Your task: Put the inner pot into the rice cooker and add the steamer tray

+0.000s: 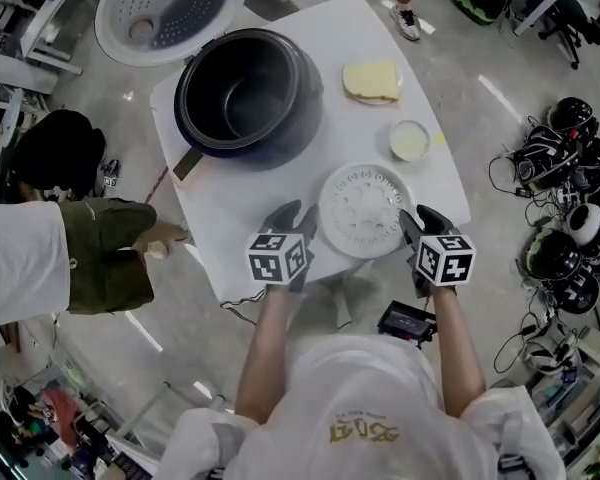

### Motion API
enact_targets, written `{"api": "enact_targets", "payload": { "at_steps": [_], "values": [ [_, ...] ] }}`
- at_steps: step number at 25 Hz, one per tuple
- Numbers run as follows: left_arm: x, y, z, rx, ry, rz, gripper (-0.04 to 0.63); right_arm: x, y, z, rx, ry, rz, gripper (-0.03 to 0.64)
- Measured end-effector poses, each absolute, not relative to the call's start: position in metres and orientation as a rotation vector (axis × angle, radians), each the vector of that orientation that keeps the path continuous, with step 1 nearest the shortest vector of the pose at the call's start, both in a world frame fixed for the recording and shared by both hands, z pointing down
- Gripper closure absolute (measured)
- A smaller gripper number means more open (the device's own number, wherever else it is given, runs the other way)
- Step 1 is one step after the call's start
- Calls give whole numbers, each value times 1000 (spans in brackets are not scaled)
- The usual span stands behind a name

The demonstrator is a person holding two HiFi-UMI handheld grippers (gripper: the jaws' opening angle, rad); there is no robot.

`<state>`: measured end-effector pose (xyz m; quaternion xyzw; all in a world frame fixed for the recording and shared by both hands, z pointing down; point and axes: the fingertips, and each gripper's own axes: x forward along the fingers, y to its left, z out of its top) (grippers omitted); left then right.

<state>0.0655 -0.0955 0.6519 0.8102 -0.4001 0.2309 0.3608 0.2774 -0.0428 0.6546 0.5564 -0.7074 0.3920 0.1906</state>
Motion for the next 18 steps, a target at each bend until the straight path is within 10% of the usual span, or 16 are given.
{"api": "enact_targets", "payload": {
  "at_steps": [18],
  "values": [
    [94, -82, 691, 1991, -970, 620, 470, 284, -43, 695, 1500, -1958, 1157, 508]
  ]
}}
